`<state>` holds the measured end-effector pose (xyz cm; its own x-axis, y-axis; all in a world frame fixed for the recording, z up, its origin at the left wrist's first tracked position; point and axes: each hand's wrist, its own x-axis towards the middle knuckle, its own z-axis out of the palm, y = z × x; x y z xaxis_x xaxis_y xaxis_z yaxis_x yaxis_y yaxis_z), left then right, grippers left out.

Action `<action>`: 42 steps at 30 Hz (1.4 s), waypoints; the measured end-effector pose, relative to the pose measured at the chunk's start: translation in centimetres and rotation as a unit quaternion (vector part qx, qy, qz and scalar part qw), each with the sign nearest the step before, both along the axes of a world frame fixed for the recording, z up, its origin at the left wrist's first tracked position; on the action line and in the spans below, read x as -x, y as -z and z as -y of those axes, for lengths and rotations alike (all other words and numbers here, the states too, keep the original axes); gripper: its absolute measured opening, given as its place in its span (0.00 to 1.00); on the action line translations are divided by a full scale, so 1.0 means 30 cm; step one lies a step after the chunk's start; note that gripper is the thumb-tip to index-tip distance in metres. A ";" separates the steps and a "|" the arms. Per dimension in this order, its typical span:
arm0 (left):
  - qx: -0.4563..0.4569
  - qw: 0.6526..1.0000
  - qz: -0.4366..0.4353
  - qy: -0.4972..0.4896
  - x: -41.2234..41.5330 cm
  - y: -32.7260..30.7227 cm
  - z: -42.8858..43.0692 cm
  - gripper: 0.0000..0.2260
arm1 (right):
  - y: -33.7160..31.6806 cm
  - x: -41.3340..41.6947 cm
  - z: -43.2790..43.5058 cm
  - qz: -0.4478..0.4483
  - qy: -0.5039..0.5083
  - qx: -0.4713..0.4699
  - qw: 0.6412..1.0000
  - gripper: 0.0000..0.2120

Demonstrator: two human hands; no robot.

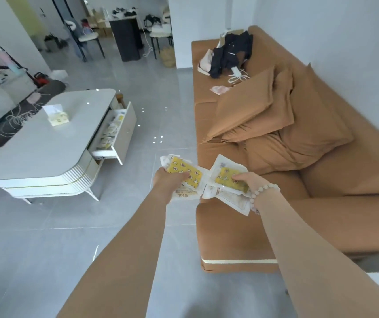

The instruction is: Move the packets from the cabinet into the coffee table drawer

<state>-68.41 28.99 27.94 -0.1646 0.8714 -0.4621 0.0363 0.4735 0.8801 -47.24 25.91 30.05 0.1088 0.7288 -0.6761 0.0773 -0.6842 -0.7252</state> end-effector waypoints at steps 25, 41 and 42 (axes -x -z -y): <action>0.030 0.973 0.048 -0.223 0.803 0.053 -0.198 0.13 | 0.009 0.891 -0.483 0.100 -0.264 -0.025 0.959 0.12; 0.067 0.966 0.023 -0.249 0.938 0.039 -0.775 0.19 | 0.003 1.033 -1.069 0.086 -0.304 -0.012 0.949 0.15; 0.069 0.965 0.027 -0.252 0.946 0.036 -0.799 0.18 | 0.009 1.048 -1.095 0.071 -0.305 -0.009 0.950 0.14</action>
<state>-96.79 52.97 26.88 -0.5236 0.6166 -0.5879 -0.2734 0.5319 0.8014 -78.70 58.75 29.77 -0.2487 0.6962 -0.6734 0.5534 -0.4685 -0.6887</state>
